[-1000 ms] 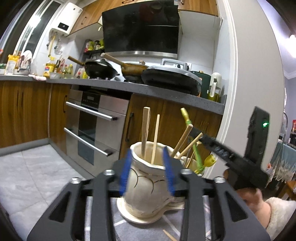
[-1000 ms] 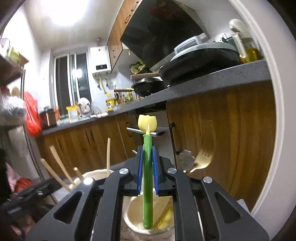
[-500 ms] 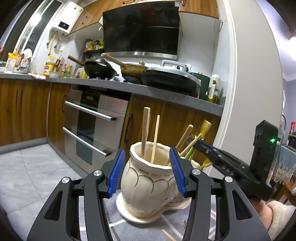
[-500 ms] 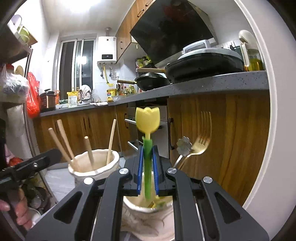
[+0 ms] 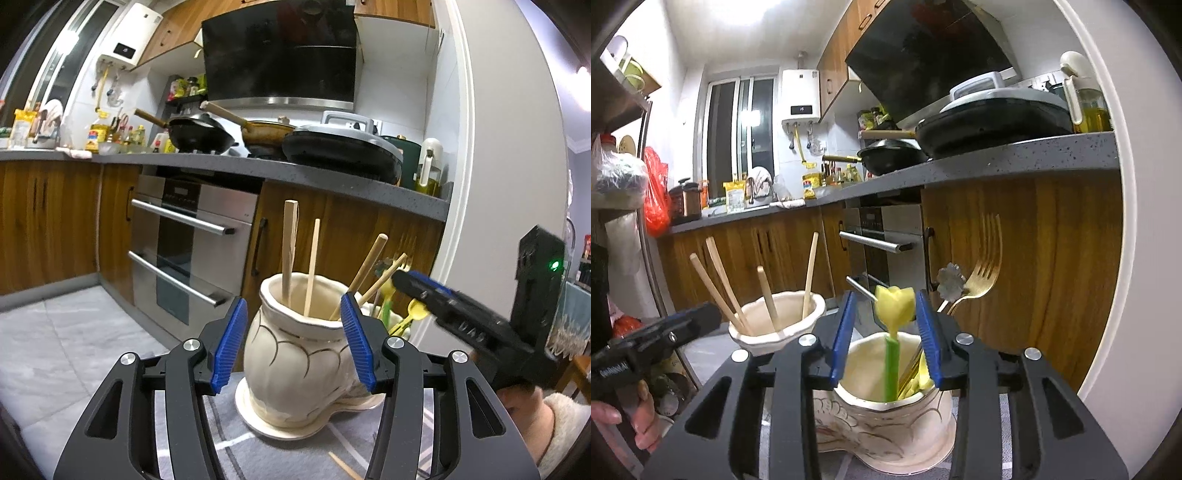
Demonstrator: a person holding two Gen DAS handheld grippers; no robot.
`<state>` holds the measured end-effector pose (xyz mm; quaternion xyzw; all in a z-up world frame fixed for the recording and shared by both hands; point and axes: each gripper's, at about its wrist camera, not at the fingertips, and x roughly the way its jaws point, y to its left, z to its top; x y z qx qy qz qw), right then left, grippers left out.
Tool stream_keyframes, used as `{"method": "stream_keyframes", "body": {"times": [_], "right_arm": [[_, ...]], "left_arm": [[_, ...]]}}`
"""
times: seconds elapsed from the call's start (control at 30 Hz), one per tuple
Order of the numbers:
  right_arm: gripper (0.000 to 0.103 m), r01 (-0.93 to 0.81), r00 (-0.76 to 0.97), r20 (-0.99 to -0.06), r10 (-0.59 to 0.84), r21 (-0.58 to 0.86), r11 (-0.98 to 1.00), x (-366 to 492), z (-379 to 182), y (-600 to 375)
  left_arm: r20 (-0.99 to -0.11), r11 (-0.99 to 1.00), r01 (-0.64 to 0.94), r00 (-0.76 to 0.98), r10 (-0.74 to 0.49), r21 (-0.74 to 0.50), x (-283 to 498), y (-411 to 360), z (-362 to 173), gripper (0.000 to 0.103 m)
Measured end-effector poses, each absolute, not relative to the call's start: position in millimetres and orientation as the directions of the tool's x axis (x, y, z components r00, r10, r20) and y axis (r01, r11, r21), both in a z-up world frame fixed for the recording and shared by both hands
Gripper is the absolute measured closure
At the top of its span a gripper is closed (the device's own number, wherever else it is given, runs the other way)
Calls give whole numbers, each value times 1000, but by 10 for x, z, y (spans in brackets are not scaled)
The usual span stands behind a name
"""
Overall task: Organize utensils
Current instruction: 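Open both tools and withdraw them from the holder toward the cloth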
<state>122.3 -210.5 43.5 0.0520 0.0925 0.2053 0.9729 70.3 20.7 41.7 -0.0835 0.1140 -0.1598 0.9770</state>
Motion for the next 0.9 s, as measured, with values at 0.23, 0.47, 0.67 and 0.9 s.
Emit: {"method": "stream_keyframes", "body": {"times": [0.23,0.47,0.67,0.9], "right_arm": [[23,-387,896,-153,417,190,902,1002,572,-2199],[5,-400,882,-162,442,238,885,715,607,-2371],[5,-357,875,-262,406,215,909,601,405,-2469],[5,-337,802,-466,374,165,927,598,41,-2476]], "left_arm": [[-227,957,235,936,-270,-169,627,188,464,39],[-211,973,172,956,-202,-155,447,116,572,9],[-239,981,140,956,-169,-134,337,37,554,5],[-332,990,104,934,-130,-96,179,30,379,5]]}}
